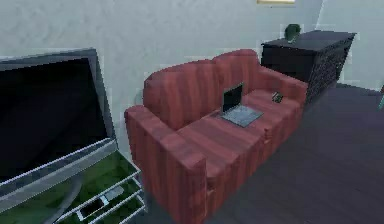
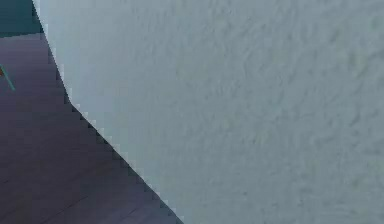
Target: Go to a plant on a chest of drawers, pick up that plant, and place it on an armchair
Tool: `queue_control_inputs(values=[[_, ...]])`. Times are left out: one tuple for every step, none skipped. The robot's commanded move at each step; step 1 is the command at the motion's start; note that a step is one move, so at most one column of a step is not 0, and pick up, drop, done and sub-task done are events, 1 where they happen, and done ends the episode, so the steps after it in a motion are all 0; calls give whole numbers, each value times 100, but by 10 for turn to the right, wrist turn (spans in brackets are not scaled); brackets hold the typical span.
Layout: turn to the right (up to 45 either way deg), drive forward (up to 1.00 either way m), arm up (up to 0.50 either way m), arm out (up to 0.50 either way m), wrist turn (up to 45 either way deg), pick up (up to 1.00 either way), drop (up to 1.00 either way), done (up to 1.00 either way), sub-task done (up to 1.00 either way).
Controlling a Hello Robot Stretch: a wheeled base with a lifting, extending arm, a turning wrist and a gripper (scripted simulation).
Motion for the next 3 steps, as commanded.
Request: queue_control_inputs(values=[[450,0,0,0,0,0,0,0,0],[30,0,0,0,0,0,0,0,0],[0,100,0,0,0,0,0,0,0]])
